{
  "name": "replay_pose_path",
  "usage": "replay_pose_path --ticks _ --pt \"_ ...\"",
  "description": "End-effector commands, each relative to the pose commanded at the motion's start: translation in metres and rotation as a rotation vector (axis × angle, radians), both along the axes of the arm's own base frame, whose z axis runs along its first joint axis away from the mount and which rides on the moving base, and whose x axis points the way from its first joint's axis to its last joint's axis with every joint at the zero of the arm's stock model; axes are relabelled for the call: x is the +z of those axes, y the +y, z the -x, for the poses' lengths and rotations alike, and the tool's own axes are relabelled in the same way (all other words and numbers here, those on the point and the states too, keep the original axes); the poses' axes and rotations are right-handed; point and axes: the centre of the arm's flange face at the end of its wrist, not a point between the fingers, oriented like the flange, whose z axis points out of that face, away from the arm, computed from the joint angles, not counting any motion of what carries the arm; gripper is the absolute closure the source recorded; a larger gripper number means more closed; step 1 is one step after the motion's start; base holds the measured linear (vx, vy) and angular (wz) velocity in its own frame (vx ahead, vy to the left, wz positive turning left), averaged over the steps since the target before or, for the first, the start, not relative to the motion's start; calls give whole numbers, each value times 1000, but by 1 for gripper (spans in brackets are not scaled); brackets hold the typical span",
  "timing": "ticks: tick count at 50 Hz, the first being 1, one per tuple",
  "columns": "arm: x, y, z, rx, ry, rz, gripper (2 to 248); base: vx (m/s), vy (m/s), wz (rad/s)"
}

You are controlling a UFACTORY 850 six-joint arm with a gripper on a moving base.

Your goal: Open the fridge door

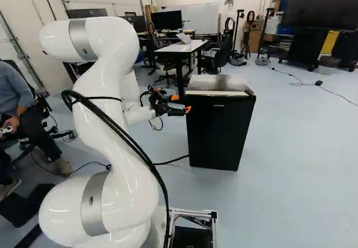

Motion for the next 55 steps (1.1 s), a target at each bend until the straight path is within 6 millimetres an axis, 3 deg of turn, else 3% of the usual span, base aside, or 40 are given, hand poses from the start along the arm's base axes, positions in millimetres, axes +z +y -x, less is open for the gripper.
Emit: replay_pose_path --ticks 28,55 --pt "-1 -2 -13 -12 -15 -5 3 0 0 0" --pt "-2 -18 -20 -45 -22 -6 3 0 0 0"
